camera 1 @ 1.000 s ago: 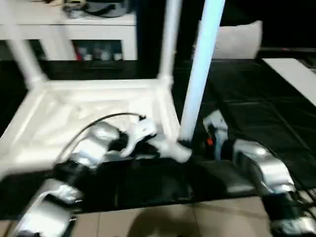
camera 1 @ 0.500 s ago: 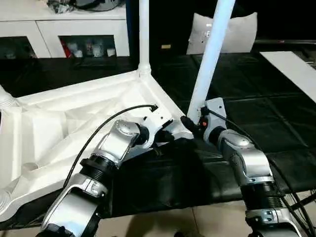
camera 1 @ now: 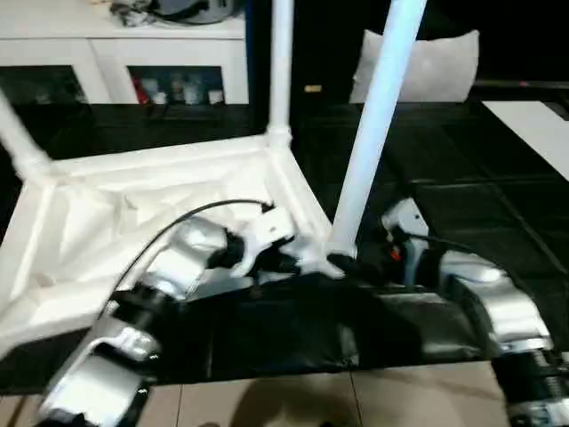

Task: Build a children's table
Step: Rotate leg to tighten

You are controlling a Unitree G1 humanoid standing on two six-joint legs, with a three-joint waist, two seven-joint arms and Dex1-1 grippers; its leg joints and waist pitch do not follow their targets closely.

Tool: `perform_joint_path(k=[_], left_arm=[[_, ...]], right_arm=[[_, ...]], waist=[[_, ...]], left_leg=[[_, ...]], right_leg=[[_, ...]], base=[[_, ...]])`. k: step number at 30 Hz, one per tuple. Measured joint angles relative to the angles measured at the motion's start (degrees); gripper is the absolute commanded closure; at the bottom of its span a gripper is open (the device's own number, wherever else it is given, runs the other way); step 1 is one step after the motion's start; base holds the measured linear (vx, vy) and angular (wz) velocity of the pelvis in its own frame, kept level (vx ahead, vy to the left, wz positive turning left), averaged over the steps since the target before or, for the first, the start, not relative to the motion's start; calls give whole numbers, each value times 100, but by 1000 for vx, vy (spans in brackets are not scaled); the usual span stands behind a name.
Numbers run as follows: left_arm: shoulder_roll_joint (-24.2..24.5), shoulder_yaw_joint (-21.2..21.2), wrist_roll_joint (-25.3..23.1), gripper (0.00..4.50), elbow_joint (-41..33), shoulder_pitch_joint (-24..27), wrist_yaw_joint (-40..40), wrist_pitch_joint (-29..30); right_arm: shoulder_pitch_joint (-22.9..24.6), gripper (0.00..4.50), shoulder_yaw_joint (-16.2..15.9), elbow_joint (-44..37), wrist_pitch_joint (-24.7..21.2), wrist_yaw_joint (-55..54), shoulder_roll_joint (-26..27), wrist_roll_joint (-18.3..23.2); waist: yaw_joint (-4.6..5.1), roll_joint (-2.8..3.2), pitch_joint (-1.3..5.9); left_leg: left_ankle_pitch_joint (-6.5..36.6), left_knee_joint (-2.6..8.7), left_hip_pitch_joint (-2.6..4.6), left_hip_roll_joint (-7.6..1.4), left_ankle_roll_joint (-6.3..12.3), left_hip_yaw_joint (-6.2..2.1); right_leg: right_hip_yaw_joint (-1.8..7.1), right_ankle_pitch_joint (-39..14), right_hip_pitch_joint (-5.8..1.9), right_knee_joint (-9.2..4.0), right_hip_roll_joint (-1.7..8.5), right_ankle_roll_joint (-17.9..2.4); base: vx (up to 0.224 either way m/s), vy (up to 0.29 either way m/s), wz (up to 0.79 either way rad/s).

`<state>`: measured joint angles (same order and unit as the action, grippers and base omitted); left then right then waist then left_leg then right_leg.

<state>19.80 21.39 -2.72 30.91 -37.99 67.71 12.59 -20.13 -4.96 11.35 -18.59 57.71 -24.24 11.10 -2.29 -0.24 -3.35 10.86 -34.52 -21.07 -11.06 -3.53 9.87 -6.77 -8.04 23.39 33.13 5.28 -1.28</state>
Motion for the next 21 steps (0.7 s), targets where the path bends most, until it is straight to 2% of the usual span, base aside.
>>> perform_joint_path(k=[4, 5, 9, 11, 15, 16, 18, 21], left_arm=[[269, 157, 14, 450, 7, 16, 494, -432], [316, 198, 11, 450, 7, 16, 626, -523], [415, 291, 11, 450, 5, 15, 967, -719], [489, 341, 16, 450, 1, 9, 1124, -839], [554, 399, 28, 450, -51, 10, 1331, -937], [559, 415, 33, 450, -62, 11, 1362, -946], [562, 445, 35, 450, -75, 12, 1421, -1004], [568, 456, 34, 450, -75, 14, 1438, -1058]], right_arm=[[-1, 40, -166, 4, 67, 760, -263, 152], [-1, 56, -229, 5, 65, 942, -301, 200], [-39, 77, -357, 63, 64, 1315, -359, 270], [-73, 112, -439, 121, 64, 1495, -383, 300], [-101, 121, -469, 135, 64, 1703, -419, 315], [-114, 153, -473, 135, 64, 1734, -421, 325], [-166, 161, -494, 204, 123, 1794, -424, 351], [-182, 196, -510, 287, 173, 1854, -416, 383]], waist=[[-96, 0, 0], [-120, 0, 0], [-164, 0, 1], [-172, -1, 1], [-217, -1, 1], [-228, -1, 1], [-260, -2, 1], [-282, -2, 1]], left_leg=[[0, -5, 7, 0, 0, 0], [0, -6, 8, 0, 0, 0], [0, -10, 10, 0, 0, 1], [0, -9, 10, 0, 0, 1], [0, -9, 10, -1, 0, 1], [0, -9, 10, -1, 0, 1], [0, -9, 11, -1, 0, 2], [-1, -9, 10, -1, 0, 2]], right_leg=[[1, -1, -18, -1, 2, 1], [1, -1, -23, -1, 3, 1], [7, -1, -29, 0, 4, 1], [6, -1, -30, 1, 4, 2], [6, -2, -29, 2, 4, 3], [6, -3, -29, 2, 4, 4], [6, -3, -29, 2, 4, 4], [7, -3, -29, 2, 4, 4]], base=[[0, 0, 0], [0, 0, 0], [0, 0, 0], [0, 0, 0], [0, 0, 0], [0, 0, 0], [0, 0, 0], [0, 0, 0]])
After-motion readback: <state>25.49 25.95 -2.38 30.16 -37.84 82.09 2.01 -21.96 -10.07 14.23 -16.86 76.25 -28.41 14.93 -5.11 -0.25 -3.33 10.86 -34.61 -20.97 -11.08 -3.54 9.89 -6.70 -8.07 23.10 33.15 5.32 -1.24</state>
